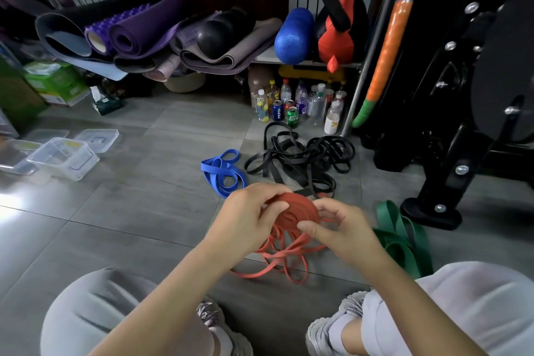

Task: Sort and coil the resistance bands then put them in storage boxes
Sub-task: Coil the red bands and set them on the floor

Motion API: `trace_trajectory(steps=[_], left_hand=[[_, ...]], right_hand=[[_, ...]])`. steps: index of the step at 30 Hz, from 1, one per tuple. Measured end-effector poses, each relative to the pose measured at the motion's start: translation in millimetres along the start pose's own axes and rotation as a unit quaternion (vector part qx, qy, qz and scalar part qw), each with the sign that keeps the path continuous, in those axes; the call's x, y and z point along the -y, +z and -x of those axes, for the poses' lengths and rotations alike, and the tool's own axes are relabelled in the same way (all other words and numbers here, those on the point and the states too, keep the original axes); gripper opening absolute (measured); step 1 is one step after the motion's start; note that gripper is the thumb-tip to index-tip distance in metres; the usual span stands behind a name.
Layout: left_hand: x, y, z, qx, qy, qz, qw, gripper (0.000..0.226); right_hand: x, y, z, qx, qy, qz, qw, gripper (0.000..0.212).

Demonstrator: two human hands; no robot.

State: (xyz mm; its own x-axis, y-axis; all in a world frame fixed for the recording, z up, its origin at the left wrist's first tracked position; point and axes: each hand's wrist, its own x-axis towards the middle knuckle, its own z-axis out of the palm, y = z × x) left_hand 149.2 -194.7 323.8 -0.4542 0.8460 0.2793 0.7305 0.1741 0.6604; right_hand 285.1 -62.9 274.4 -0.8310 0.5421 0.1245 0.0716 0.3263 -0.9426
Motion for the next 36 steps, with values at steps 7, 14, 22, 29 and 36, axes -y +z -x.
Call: trace_trajectory(steps=[7, 14, 22, 29, 36], left_hand=[[7.1, 2.1, 5.6, -0.060, -0.090, 0.068, 0.992, 0.021], [-2.0, -0.8, 2.8, -0.056, -0.094, 0.175, 0.978, 0.044], [-0.4, 1.4, 6.2, -0.051, -0.131, 0.228, 0.963, 0.028], [1.8, 1.8, 7.9, 0.040, -0.142, 0.181, 0.972, 0.017], [-14.3, -9.8, -17.8, 0.098, 0.052, -0.103, 0.989, 0.036]], right_hand=[[1.1, -1.5, 4.9, -0.031, 0.011, -0.051, 0.998, 0.022], [13.2, -0.7, 1.2, -0.056, -0.004, -0.066, 0.996, 0.024], [13.4, -4.6, -1.7, -0.029, 0.008, -0.040, 0.999, 0.015], [9.9, -8.9, -3.3, -0.011, 0.010, 0.074, 0.997, 0.011], [27.6, -18.0, -21.6, 0.031, -0.029, 0.127, 0.991, 0.006]])
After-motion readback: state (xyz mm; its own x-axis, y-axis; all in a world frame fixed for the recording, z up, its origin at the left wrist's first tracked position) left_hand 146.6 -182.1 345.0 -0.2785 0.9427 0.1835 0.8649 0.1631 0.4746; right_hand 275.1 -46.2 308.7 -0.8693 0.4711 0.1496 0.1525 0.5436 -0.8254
